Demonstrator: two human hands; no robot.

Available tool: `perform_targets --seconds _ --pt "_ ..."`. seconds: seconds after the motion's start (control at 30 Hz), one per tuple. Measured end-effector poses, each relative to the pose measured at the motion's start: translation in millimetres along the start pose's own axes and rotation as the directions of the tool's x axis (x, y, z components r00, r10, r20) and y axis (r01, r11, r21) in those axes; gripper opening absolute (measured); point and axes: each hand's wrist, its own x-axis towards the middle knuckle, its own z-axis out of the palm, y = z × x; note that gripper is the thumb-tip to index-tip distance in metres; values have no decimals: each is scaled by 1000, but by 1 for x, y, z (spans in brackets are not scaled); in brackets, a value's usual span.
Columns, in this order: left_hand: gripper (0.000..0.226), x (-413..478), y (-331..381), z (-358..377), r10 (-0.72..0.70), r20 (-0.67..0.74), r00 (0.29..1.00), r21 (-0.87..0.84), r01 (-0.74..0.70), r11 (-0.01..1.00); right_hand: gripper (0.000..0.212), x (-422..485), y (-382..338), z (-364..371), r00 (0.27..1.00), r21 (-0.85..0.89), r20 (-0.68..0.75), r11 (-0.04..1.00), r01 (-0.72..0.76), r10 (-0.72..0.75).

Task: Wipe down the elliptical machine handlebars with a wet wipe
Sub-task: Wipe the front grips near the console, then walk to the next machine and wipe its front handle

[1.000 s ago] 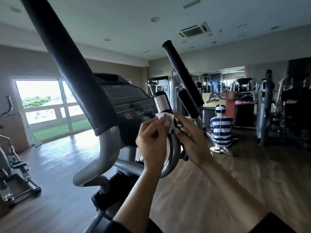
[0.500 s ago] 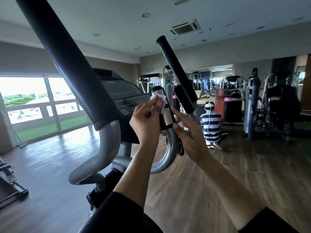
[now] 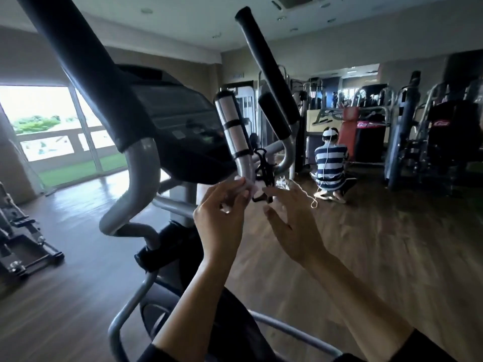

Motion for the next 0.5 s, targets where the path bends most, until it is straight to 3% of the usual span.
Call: perform_targets --seconds 0.1,0.27,0.37,0.5 --pt "28 -30 -10 -8 40 -33 999 119 -36 992 37 -33 7 0 981 -110 152 988 -105 121" --pt "33 -94 -23 -34 -53 -36 998 252 60 966 35 -88 12 5 929 -223 313 966 -133 200" --pt "40 -136 -36 -57 -194 -61 979 336 203 920 33 -122 12 15 876 -231 429 964 -132 223" --pt "24 -194 -51 -98 -337 -126 933 460 356 813 36 -175 2 45 775 -215 597 972 -92 206"
